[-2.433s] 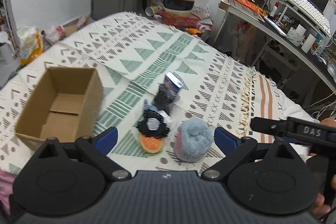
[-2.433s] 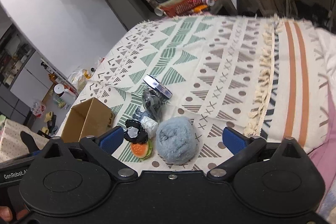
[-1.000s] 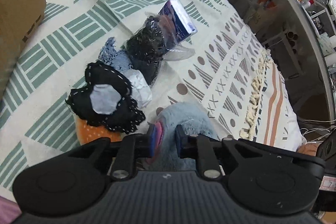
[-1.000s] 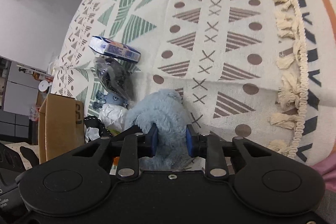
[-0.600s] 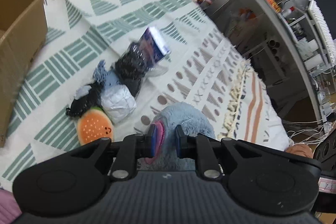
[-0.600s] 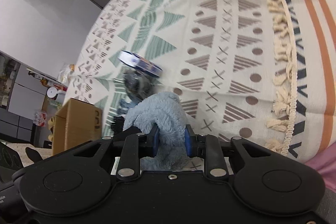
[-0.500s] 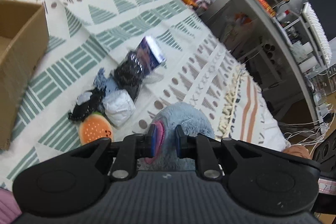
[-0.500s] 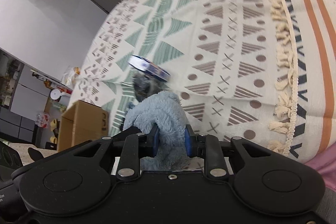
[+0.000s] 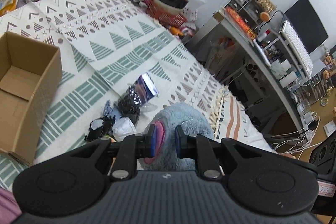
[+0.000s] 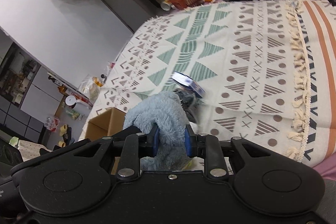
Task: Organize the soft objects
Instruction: 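Carry the fluffy ball with the right tool over the cardboard box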
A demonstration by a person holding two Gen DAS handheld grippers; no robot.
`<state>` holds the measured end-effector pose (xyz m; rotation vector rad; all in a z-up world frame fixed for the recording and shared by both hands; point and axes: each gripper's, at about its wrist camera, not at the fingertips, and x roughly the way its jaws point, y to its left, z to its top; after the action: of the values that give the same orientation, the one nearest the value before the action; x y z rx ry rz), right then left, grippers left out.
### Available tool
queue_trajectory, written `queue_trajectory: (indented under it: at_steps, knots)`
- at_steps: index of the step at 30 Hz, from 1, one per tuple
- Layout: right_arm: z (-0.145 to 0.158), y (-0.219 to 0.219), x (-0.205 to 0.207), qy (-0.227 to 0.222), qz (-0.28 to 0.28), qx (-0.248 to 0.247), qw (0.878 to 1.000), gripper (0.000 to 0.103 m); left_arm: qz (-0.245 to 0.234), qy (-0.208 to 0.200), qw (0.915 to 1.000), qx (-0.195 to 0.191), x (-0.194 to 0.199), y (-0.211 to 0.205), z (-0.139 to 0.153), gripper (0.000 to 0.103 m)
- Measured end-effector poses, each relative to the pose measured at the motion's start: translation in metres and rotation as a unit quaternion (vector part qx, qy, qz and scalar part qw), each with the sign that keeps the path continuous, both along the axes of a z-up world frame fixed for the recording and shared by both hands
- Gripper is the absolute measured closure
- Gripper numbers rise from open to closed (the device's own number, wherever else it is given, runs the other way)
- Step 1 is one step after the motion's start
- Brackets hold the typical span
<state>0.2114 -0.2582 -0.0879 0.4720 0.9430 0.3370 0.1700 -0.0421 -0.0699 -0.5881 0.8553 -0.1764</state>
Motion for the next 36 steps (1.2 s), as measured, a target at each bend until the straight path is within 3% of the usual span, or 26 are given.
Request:
queue_trajectory:
  at_steps: [16,27,36]
  knots:
    - [0.026,0.057,-0.021,-0.046,0.010,-0.011,0.999,0.079,0.013,-0.048,0.9986,-0.020,-0.025,0.058,0.020,0.086]
    - [0.023,0.115,-0.022,-0.057,0.029,-0.015,0.998,0.079,0.038,-0.066,0.9966,-0.031,-0.036,0.113,0.012,0.086]
    - [0.010,0.168,-0.019,-0.050,0.055,-0.029,0.997,0.079,0.064,-0.074,0.9933,-0.062,-0.045,0.169,-0.015,0.086]
